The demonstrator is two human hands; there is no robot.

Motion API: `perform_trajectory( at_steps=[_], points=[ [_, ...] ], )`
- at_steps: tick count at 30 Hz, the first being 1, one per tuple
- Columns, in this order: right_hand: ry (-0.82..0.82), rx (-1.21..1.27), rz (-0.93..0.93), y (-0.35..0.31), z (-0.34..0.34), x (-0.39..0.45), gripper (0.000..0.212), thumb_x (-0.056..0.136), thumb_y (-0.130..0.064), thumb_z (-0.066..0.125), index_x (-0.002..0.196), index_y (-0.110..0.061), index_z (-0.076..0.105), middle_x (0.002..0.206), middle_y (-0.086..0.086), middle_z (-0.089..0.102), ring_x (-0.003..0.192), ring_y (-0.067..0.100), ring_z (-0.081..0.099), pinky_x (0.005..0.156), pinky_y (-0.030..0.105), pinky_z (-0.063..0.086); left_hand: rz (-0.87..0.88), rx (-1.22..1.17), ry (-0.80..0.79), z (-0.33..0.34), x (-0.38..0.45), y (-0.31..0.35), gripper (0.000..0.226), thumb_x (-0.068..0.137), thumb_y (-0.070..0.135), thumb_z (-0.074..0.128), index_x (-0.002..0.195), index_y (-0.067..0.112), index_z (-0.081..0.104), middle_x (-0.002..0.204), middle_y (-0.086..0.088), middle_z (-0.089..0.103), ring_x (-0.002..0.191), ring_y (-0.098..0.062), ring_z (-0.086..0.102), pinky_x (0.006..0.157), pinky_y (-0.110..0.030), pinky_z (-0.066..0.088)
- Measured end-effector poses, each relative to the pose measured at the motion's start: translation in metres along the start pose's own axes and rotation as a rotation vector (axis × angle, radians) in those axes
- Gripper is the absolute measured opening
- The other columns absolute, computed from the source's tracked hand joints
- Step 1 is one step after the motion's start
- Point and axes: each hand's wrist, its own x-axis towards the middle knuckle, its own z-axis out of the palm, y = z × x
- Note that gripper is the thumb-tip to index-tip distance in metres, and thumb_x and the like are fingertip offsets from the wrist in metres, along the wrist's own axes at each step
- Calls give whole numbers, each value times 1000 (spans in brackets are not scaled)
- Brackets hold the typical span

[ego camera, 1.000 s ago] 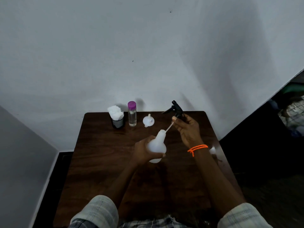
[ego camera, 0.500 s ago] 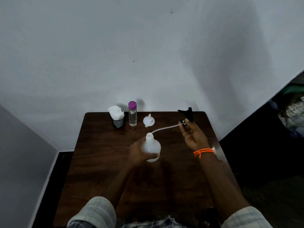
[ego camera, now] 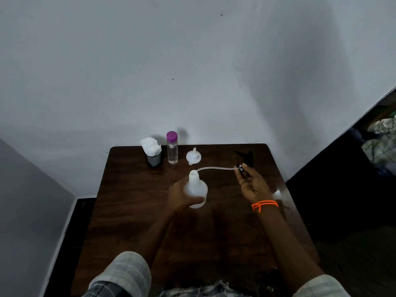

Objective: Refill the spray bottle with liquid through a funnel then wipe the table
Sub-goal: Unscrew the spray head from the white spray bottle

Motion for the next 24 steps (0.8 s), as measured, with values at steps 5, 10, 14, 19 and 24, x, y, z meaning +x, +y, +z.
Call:
perform_trajectory(
  at_steps=[5, 10, 14, 19, 24],
  points=[
    [-8, 47, 5, 3, -4, 1, 5, 93, 8, 62, 93, 4, 66, 97, 17, 69, 101, 26, 69, 81, 36, 63, 4, 31, -12, -2, 3, 0, 76, 55, 45, 94, 123, 27, 66, 110, 13, 68, 100, -6, 63, 80, -21, 48],
    [-1, 30, 8, 4, 1, 0, 7, 93, 8, 61, 92, 3, 66, 92, 16, 70, 93, 23, 71, 82, 38, 63, 1, 48, -44, -5, 4, -2, 77, 56, 42, 95, 125, 26, 65, 112, 13, 67, 102, -6, 62, 76, -13, 43],
    [-21, 23, -6, 4, 7, 1, 7, 93, 8, 61, 94, 4, 66, 97, 17, 69, 97, 25, 71, 82, 37, 63, -4, 59, -44, -9, 6, -3, 76, 55, 44, 94, 124, 27, 66, 110, 12, 68, 101, -6, 62, 73, -10, 41],
    [-14, 86, -15, 3, 11, 4, 7, 93, 8, 62, 90, 4, 67, 98, 16, 69, 97, 25, 72, 81, 36, 63, -10, 51, -49, -10, 10, -6, 79, 54, 46, 94, 125, 28, 65, 112, 13, 68, 104, -5, 62, 76, -14, 44],
    [-11, 172, -45, -10, 15, 8, 10, 95, 7, 60, 88, 5, 68, 83, 15, 74, 79, 25, 77, 74, 35, 64, -15, 69, -56, -11, 15, -9, 77, 56, 42, 95, 125, 28, 64, 112, 14, 66, 104, -6, 61, 76, -15, 43]
  ],
)
